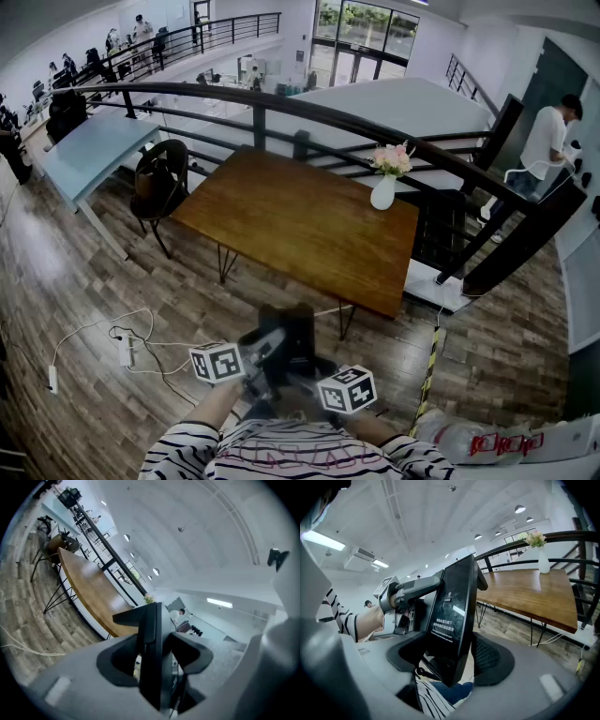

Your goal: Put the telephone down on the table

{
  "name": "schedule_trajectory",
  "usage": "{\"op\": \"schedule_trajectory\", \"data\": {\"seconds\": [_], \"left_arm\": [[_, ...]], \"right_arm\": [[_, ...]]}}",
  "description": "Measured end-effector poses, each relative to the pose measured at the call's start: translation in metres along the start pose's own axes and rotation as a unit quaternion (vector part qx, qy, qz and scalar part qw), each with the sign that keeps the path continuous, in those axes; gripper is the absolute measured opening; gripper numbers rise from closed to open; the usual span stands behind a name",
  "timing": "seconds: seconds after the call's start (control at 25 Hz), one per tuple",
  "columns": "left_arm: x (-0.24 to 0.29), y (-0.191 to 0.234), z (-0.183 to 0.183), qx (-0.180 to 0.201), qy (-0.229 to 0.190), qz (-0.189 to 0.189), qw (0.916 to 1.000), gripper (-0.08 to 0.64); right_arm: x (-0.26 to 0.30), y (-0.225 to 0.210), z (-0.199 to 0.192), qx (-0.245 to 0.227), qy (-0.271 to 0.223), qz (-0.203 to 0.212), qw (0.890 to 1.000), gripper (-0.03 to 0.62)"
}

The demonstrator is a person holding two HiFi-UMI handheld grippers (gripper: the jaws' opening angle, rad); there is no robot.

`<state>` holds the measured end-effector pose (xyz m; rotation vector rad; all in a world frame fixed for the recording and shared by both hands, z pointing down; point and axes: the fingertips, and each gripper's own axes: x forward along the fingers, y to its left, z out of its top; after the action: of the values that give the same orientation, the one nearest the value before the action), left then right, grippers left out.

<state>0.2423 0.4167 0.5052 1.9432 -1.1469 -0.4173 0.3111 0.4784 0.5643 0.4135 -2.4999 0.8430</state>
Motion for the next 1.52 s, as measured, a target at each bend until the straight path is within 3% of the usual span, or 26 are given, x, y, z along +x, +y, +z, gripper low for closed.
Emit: {"op": "schedule_trajectory", "data": {"seconds": [0.4, 0.72, 1.04, 1.52], "left_arm": [[0.004, -0.020, -0.019, 0.015, -0.015, -0.001, 0.9998, 0.218], [-0.002, 0.005, 0.006, -0.001, -0.031, -0.002, 0.9995, 0.218], [-0.028, 0.067, 0.080, 0.002, -0.025, 0.002, 0.9997, 0.218], [-0.047, 0.152, 0.204, 0.008, -0.008, -0.021, 0.9997, 0.218]], "right_arm": [[-0.023, -0.004, -0.012, -0.019, 0.003, 0.008, 1.000, 0.303], [0.004, -0.005, 0.007, -0.024, 0.009, 0.008, 1.000, 0.302], [0.089, 0.013, 0.058, -0.014, 0.009, 0.010, 1.000, 0.301], [0.213, 0.027, 0.149, 0.005, -0.018, -0.007, 1.000, 0.298]]}}
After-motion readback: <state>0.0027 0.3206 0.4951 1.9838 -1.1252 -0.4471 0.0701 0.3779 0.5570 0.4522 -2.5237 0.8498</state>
